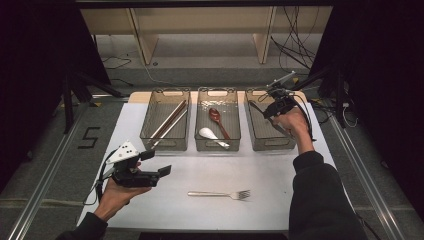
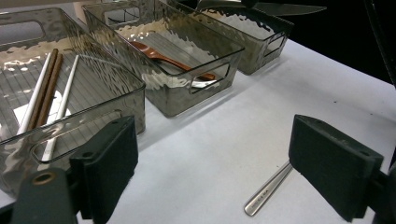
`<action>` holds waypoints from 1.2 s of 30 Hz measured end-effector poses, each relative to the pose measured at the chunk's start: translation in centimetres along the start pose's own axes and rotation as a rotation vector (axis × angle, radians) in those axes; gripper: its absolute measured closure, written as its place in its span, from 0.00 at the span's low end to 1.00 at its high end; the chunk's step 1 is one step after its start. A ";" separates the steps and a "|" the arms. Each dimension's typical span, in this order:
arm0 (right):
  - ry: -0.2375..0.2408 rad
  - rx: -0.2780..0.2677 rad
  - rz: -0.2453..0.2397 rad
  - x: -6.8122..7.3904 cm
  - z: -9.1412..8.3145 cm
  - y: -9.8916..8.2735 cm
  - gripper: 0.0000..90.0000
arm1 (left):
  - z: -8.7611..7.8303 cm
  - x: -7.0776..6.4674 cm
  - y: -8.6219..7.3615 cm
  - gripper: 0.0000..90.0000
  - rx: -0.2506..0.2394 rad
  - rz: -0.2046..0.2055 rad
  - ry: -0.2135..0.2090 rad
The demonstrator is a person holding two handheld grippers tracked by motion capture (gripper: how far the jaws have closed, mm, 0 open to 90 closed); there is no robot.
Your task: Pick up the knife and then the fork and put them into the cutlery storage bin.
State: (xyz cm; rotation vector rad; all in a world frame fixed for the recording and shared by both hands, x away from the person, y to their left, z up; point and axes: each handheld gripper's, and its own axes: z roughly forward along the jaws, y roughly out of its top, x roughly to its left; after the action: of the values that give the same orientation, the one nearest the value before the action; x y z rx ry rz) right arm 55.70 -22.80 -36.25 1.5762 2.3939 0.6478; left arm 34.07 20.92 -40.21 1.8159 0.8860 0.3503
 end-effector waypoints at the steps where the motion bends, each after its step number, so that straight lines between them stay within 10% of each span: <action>1: -0.007 0.004 -0.001 -0.1 0.1 0.0 0.93 | 0.0 0.0 0.0 0.17 0.000 0.001 -0.001; 25: -0.057 0.048 0.004 -0.4 2.0 1.0 0.92 | -0.1 0.0 0.0 0.17 -0.005 -0.003 -0.002; 36: -0.101 -0.060 -0.030 -0.2 0.5 1.8 0.74 | -0.2 0.0 0.0 0.17 -0.006 -0.002 -0.002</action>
State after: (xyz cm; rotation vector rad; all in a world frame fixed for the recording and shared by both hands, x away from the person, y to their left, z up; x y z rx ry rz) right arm 57.48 -22.25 -35.87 1.5095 2.2987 0.6129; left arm 33.93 21.08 -40.15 1.8096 0.8841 0.3492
